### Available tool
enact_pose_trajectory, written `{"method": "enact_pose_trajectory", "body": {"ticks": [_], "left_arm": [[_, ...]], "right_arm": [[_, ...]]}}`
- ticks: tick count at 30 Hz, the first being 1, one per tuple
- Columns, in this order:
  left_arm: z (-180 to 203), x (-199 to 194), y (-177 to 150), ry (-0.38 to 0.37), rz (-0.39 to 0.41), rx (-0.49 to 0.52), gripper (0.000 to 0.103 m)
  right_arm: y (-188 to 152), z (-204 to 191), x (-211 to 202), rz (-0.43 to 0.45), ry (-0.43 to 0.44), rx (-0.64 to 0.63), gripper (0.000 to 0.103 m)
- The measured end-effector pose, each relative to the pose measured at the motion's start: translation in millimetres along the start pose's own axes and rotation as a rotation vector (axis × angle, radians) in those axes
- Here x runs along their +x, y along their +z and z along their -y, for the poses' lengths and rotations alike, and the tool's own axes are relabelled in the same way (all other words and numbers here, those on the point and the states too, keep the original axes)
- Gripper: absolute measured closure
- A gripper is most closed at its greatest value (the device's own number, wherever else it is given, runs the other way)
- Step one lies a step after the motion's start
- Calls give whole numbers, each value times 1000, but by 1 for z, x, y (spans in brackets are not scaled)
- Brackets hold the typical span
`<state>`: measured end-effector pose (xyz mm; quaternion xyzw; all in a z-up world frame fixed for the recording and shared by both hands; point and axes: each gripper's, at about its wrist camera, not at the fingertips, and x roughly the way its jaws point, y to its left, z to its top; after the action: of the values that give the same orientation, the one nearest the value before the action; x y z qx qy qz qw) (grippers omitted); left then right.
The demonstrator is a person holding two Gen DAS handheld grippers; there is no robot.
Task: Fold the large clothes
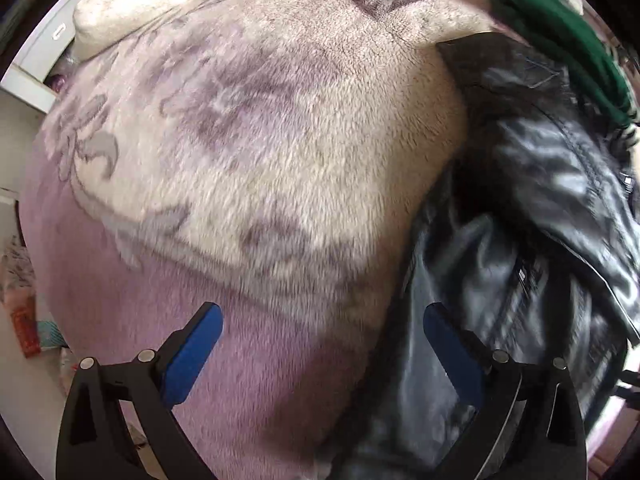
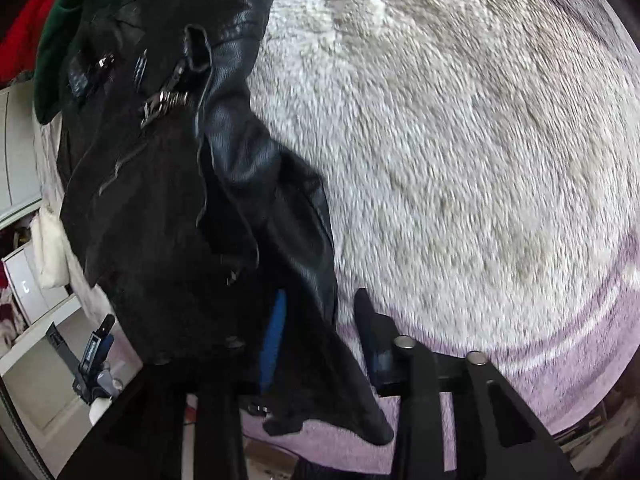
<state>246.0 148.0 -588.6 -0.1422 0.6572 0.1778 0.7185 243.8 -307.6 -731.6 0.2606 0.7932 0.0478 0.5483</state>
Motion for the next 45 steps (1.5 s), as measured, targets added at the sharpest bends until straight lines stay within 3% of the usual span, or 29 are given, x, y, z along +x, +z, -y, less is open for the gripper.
{"method": "enact_pose_trajectory", "body": {"ticks": [3,5,6,8,10,11,12,14,16,19,21,23,27,29,30,31,32,33,38,39,41,45], "left_arm": [[-9,16,-28,-111,-97,-2,1],[-11,35,-47,-137,-152,-9,5],[-12,39,-53,-152,-164,-20,22],[-12,39,-64,-175,-154,-43,33],[-8,31,-70,-184,-117,-25,57],[-4,29,-74,-196,-110,-15,75],[0,27,-76,-182,-106,-2,77],[9,23,-82,-156,-82,37,81],[11,25,-83,-151,-80,54,82],[6,31,-82,-182,-109,40,82],[-9,34,-76,-188,-117,48,82],[-8,34,-73,-177,-118,62,82],[-16,25,-65,-155,-140,29,80],[-12,10,-63,-95,-115,48,80],[-8,1,-62,-51,-92,69,73],[-3,-7,-62,-11,-77,91,65],[3,-15,-62,30,-52,118,37],[10,-25,-63,66,-21,141,13],[84,-68,-82,291,142,317,11],[103,-74,-89,321,159,339,11],[144,-82,-107,369,184,372,11],[238,-93,-158,442,231,447,11]], "right_arm": [[-30,22,14,-82,-11,-23,39],[-43,42,28,-119,13,8,39],[-51,53,37,-132,69,42,39],[-61,65,48,-148,124,86,39],[-66,63,52,-130,134,95,39],[-66,55,55,-111,123,86,41],[-76,53,57,-95,115,74,46],[-80,51,51,-73,86,41,82],[-87,54,44,-40,83,52,87],[-97,55,31,22,53,33,90],[-84,77,38,25,104,124,90],[-86,79,39,28,85,120,90],[-74,62,41,-34,90,133,88],[-72,63,26,-75,91,105,80],[-69,61,17,-79,86,88,76],[-69,69,5,-72,72,73,58],[-71,70,-5,-61,58,50,41],[-68,76,-11,-47,52,24,36],[-57,81,-66,59,-70,-49,33],[-50,77,-71,72,-89,-56,32],[-38,85,-86,88,-125,-90,11],[-27,113,-127,119,-213,-175,9]]}}
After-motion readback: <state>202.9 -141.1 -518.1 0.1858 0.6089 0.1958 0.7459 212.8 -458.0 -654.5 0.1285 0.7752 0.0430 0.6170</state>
